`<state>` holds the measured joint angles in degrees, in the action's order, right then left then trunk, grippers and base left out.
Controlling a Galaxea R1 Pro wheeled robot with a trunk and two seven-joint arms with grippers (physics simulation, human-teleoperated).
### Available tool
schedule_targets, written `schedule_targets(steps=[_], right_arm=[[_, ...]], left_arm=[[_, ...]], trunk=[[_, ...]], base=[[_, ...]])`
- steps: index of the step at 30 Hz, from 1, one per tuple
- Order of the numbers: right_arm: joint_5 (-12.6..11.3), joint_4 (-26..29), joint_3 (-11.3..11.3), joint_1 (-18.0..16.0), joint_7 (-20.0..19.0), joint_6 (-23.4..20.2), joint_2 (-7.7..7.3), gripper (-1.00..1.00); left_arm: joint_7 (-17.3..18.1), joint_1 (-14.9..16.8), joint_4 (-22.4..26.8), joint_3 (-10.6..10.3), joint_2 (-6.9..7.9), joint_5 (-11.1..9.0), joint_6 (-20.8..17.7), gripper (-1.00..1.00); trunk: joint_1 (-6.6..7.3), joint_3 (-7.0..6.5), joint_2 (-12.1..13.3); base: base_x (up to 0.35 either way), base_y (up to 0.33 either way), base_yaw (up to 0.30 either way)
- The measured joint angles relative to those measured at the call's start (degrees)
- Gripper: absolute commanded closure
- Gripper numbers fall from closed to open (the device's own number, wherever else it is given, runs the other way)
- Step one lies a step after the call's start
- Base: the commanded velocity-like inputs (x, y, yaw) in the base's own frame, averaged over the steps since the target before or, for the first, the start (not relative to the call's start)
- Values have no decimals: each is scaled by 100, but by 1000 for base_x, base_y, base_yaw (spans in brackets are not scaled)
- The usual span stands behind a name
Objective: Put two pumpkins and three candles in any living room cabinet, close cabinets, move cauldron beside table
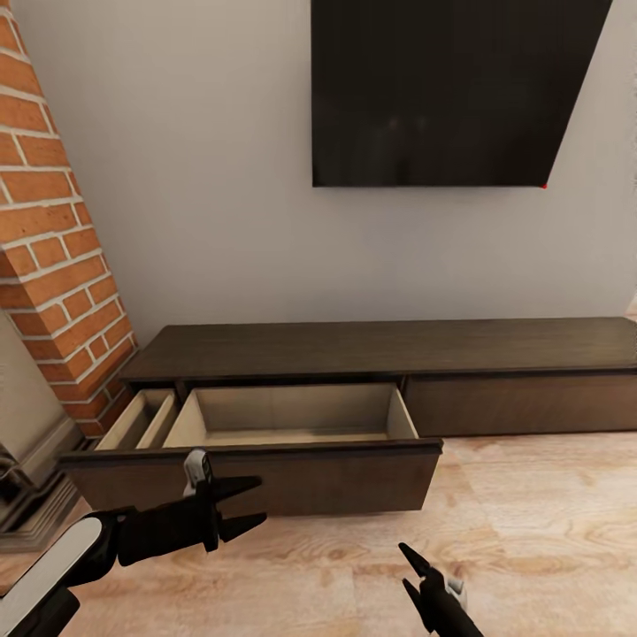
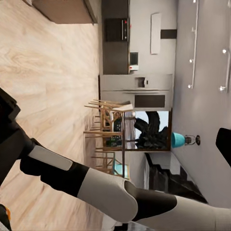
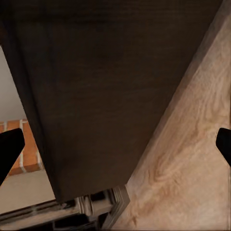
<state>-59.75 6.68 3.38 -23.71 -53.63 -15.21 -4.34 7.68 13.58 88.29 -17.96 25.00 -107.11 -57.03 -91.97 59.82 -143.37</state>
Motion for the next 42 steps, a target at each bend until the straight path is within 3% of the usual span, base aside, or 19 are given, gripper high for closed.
schedule_targets(steps=[7, 12, 15, 42], right_arm=[[169, 15, -7, 0, -381, 21, -95, -100], [683, 48, -37, 0, -473, 50, -154, -100], [798, 53, -34, 0, -490, 57, -159, -100], [858, 63, -40, 0, -421, 199, -150, -100]], left_arm=[[0, 0, 5, -9, 0, 1, 0, -100], [0, 0, 7, -17, -2, 0, 0, -100], [-1, 0, 7, -21, -1, 0, 0, -100], [-9, 0, -19, -18, -9, 8, 0, -100]], trunk=[[18, -155, 9], [51, -262, 56], [117, -316, 177], [710, -801, 1259]], base=[[0, 0, 0], [0, 0, 0], [0, 0, 0], [0, 0, 0]])
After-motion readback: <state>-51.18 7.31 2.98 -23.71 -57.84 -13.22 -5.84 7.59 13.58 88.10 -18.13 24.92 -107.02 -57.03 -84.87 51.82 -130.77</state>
